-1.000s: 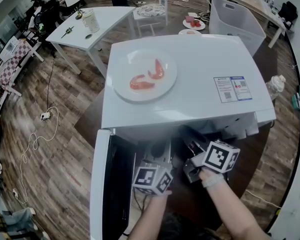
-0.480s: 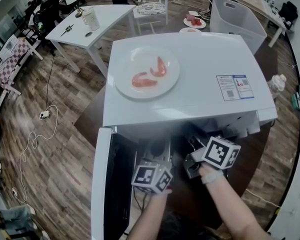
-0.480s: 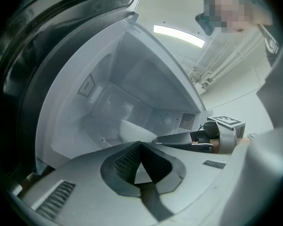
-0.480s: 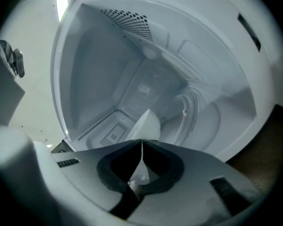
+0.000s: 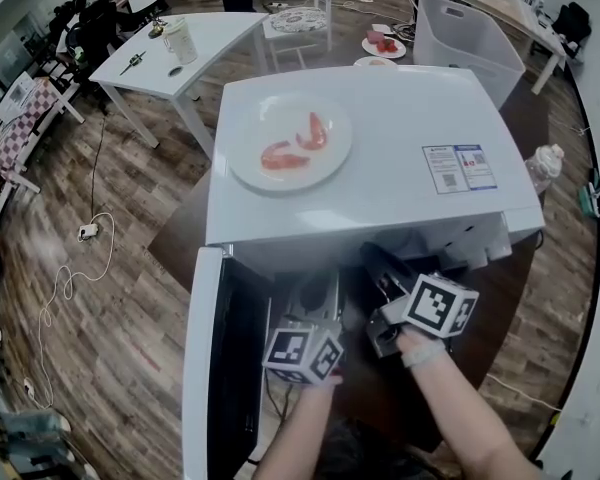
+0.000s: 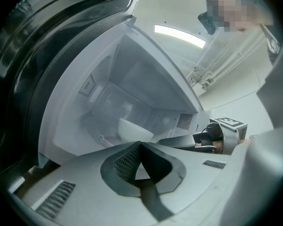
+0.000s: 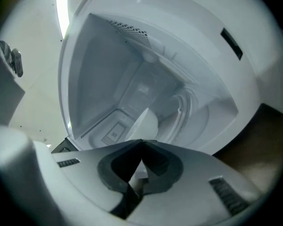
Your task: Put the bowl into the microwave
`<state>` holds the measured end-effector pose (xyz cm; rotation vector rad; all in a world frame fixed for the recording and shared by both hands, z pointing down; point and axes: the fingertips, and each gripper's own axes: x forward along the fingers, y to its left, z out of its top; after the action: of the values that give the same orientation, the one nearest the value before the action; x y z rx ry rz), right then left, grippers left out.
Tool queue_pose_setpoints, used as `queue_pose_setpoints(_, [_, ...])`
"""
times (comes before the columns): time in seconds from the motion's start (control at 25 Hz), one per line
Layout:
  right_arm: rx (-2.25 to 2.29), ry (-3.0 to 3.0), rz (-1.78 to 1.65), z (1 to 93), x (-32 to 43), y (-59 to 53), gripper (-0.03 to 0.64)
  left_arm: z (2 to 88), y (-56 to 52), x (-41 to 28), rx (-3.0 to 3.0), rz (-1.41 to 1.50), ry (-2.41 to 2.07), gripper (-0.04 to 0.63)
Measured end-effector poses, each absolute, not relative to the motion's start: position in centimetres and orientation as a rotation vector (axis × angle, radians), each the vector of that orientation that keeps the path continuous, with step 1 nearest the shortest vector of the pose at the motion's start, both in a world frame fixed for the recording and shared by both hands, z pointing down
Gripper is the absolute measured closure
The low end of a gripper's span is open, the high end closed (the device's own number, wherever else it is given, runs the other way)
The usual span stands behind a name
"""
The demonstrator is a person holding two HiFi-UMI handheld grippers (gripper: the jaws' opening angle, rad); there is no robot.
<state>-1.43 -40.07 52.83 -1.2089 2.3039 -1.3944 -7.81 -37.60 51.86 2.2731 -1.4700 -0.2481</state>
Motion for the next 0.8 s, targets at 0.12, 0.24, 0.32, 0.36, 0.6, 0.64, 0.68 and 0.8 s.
queue_pose_setpoints(0.12, [-1.198,2.305,-1.386,52.6,-1.1,-39.4,0.614,51.6,-37.0,-7.4,2.284,-0.239,-1.465,0.583])
queue_pose_setpoints(0.24, [-1.149,2.344,-1.346,51.9,-1.0,-38.5,0.614,51.2,-36.4,-7.0,2.294,-0.237,-1.459,0.583])
queue_pose_setpoints(0.32, [-1.075,2.380,-1.296,50.9,-1.4,-37.7,0.612,50.9,-35.9,-6.8,2.302,-0.236,-1.458,0.583])
queue_pose_setpoints(0.36, [-1.041,2.393,-1.279,50.5,-1.5,-37.2,0.612,50.8,-35.6,-6.7,2.305,-0.236,-1.458,0.583])
queue_pose_setpoints(0.6, [-1.005,2.456,-1.214,49.3,-0.5,-34.4,0.613,50.3,-33.2,-5.7,2.307,-0.236,-1.448,0.583])
queue_pose_setpoints(0.64, [-0.999,2.460,-1.211,49.3,-0.3,-33.9,0.613,50.1,-32.8,-5.5,2.310,-0.237,-1.447,0.583])
queue_pose_setpoints(0.68, [-0.990,2.468,-1.209,49.2,-0.3,-33.4,0.614,50.0,-32.4,-5.3,2.315,-0.236,-1.445,0.583])
queue_pose_setpoints(0.8, [-0.960,2.507,-1.218,49.2,-0.5,-31.4,0.615,49.7,-30.9,-5.0,2.323,-0.233,-1.437,0.583])
